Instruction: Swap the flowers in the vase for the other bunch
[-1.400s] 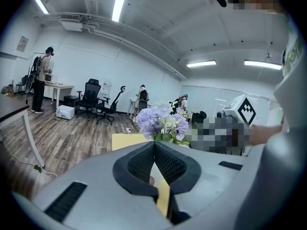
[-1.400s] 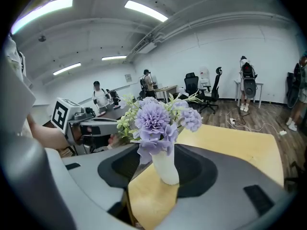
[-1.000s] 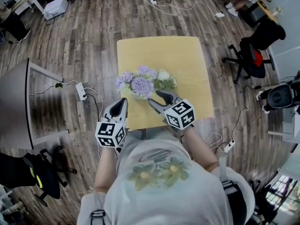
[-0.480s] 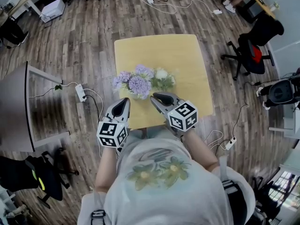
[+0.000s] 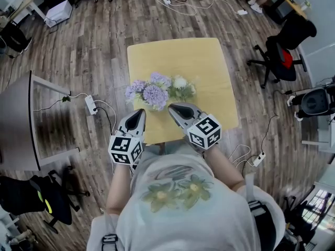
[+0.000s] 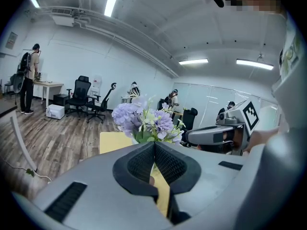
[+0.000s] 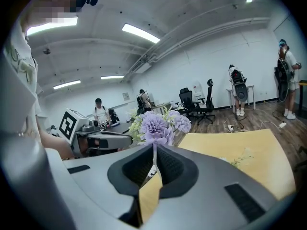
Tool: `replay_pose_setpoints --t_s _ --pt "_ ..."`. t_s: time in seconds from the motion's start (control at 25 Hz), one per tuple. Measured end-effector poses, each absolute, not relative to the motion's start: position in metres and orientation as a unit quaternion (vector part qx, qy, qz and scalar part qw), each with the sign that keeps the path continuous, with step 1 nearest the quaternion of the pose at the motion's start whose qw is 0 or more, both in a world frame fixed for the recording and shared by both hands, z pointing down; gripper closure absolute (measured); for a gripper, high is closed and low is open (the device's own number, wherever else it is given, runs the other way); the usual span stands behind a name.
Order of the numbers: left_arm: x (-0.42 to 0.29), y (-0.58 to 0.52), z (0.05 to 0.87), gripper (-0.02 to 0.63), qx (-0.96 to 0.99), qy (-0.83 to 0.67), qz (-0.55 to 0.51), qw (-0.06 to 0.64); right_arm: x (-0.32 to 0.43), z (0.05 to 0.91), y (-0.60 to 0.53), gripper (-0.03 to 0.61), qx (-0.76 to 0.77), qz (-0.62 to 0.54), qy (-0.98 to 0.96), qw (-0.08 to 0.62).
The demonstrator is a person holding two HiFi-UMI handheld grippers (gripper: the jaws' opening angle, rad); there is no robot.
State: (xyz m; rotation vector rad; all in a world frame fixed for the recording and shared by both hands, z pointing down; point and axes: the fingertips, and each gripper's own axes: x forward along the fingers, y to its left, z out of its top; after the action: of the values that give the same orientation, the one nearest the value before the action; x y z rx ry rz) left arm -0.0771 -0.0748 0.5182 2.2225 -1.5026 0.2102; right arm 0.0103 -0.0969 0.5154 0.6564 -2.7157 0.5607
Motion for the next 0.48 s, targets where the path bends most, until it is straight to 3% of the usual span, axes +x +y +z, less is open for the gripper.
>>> replay_pose_setpoints --t_s 0.48 --pt "-0.0752 -0.0729 0.5156 0.595 0.807 -0.541 0.08 0.222 0.0134 0.5105 -0.0932 0.529 0.231 0.176 -0.945 0.154"
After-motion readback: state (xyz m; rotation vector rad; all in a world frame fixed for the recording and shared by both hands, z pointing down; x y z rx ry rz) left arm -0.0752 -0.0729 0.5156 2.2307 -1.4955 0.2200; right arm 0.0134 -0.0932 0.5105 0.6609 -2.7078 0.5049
